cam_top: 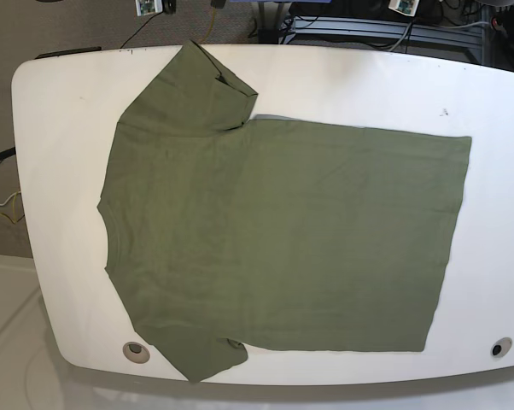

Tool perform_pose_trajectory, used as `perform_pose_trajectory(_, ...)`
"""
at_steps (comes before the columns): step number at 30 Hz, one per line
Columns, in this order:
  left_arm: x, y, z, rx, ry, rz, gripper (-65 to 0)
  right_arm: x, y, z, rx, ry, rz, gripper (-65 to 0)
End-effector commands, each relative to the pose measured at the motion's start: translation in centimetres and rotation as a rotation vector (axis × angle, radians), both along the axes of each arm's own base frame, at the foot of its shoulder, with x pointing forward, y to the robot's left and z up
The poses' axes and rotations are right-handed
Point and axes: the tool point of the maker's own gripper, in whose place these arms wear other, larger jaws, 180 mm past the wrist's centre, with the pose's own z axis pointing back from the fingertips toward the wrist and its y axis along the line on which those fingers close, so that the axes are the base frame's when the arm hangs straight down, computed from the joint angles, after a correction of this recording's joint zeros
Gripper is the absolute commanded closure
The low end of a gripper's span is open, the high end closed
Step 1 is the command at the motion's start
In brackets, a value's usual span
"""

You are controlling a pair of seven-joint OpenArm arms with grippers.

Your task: Fold the T-shirt properly

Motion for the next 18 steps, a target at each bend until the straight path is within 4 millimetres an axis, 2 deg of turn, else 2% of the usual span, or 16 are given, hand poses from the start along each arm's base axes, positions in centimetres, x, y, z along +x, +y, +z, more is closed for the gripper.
perform_pose_trajectory(1, 1.2, -0.2, 1.7, -0.013, -0.061, 0.001, 0.0, 0.9, 0.1, 1.3, 0.010, -0.042, 0.004, 0.0)
perform_pose_trajectory(7, 2.4, 0.4, 2.5, -0.004, -0.087, 0.008, -0.2, 2.9, 0.9, 2.7, 0.048, -0.100, -0.001, -0.3)
perform_pose_trajectory(9, 2.8, 1.0, 2.3, -0.002, -0.080, 0.003, -0.4, 4.0, 1.5, 4.1, 0.111, -0.135, -0.027, -0.6)
perform_pose_trajectory(11, 3.0, 1.3, 2.2, -0.002, -0.078, 0.002, 0.0, 4.6, 1.8, 4.6, 0.142, -0.152, -0.038, -0.7)
perform_pose_trajectory(17, 4.5, 2.7, 2.2, 0.024, -0.099, 0.013, 0.0, 6.3, 2.2, 5.3, 0.199, -0.186, -0.054, -0.9)
perform_pose_trajectory(18, 5.4, 3.2, 2.3, 0.038, -0.116, 0.023, -1.8, 6.9, 2.1, 5.1, 0.191, -0.185, -0.051, -0.8)
